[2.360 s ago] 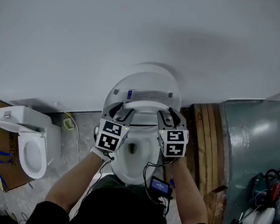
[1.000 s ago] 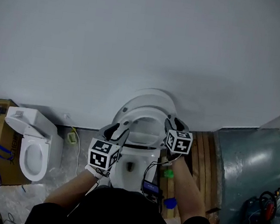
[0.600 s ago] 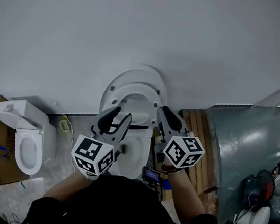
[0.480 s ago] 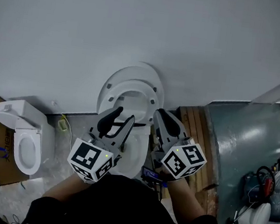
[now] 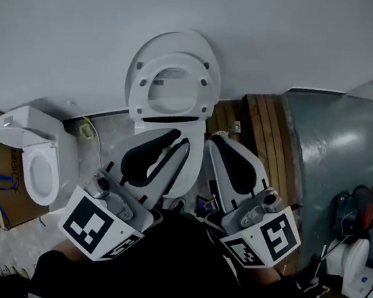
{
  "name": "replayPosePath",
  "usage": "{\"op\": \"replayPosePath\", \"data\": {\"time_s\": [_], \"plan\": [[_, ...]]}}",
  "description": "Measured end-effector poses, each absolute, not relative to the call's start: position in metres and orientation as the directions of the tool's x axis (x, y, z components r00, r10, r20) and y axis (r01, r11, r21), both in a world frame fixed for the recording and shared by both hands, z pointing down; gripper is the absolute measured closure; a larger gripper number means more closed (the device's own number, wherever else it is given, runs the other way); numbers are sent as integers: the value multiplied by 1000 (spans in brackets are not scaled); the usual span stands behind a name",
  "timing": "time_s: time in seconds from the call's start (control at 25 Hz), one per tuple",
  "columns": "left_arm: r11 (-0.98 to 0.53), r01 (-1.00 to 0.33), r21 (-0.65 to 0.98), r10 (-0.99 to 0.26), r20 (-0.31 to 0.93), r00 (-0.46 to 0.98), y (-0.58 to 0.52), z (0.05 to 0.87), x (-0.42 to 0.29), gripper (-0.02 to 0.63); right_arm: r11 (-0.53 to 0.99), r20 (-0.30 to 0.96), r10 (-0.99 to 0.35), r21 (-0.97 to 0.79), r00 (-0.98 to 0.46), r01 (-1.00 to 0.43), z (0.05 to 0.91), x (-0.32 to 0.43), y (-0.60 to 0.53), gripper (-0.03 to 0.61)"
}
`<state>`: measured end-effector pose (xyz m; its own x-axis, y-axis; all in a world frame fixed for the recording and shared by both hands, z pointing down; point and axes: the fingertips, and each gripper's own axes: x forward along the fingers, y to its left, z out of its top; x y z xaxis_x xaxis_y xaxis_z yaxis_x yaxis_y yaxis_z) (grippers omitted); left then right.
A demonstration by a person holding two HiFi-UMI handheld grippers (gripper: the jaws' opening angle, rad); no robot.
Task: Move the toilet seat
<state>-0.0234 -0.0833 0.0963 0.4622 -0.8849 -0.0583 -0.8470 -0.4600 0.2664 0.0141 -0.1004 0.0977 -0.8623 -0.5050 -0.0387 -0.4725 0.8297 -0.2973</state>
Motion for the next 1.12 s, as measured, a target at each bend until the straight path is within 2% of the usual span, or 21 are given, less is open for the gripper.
{"op": "replayPosePath", "data": {"time_s": [0.28, 0.52, 0.84, 1.12], "plan": [[-485, -814, 320, -859, 2, 512, -62, 130, 1, 549, 800, 29, -551, -266, -834, -538, 123, 50, -84, 541], [-508, -807, 300, -833, 66, 549, -55, 149, 16, 549, 777, 72, -569, -281, -819, -564, 149, 70, -76, 541], [-488, -817, 307, -844, 74, 532, -56, 154, 11, 549, 781, 73, -577, -240, -813, -576, 153, 76, -75, 541], [-445, -821, 357, -860, 86, 504, -60, 158, -4, 549, 781, 26, -570, -295, -821, -551, 143, 79, -81, 541]]}}
